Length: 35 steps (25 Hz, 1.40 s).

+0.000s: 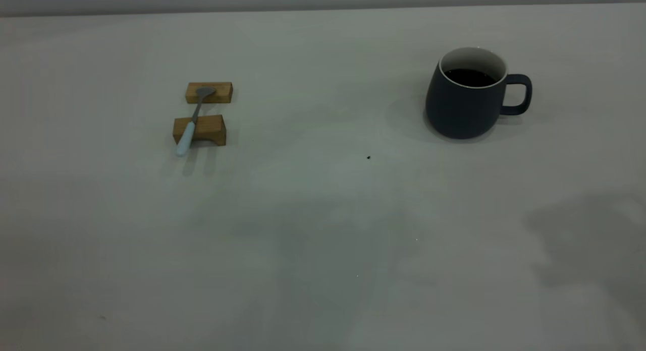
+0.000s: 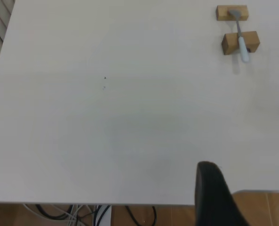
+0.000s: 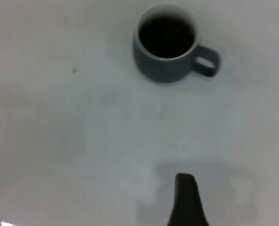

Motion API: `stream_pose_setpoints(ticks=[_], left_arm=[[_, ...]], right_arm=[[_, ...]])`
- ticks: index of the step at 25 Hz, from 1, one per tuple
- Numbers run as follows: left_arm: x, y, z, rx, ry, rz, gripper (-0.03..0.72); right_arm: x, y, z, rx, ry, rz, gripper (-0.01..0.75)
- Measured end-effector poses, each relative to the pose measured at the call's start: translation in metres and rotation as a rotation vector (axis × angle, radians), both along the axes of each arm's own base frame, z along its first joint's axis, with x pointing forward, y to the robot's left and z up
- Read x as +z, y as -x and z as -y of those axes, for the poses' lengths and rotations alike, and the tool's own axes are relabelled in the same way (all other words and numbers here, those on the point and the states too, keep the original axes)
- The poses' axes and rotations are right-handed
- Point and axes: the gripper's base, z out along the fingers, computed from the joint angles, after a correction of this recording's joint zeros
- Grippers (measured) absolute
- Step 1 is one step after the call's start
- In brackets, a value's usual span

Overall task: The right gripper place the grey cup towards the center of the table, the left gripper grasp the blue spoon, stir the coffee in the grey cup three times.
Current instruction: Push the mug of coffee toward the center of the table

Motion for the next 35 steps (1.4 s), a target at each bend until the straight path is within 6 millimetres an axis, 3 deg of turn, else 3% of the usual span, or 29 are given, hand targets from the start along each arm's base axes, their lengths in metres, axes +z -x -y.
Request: stream_pose_setpoints(ticks=[10, 17, 24, 35], left_arm=[[0.000, 0.000, 0.000, 0.000, 0.000, 0.000, 0.436], [0.000, 0.000, 0.000, 0.000, 0.000, -0.001, 0.436], [0.000, 0.000, 0.000, 0.000, 0.000, -0.001, 0.436], [0.000, 0.000, 0.000, 0.000, 0.000, -0.001, 0.436]], right_arm=[[-0.063, -0.095, -0.007, 0.381, 0.244, -0.013, 0.592], [-0.123, -0.140, -0.005, 0.726, 0.411, -0.029, 0.592], [-0.167, -0.169, 0.004, 0.759, 0.370, 0.007, 0.587], [-0.216, -0.185, -0.004, 0.778, 0.316, 0.001, 0.557]])
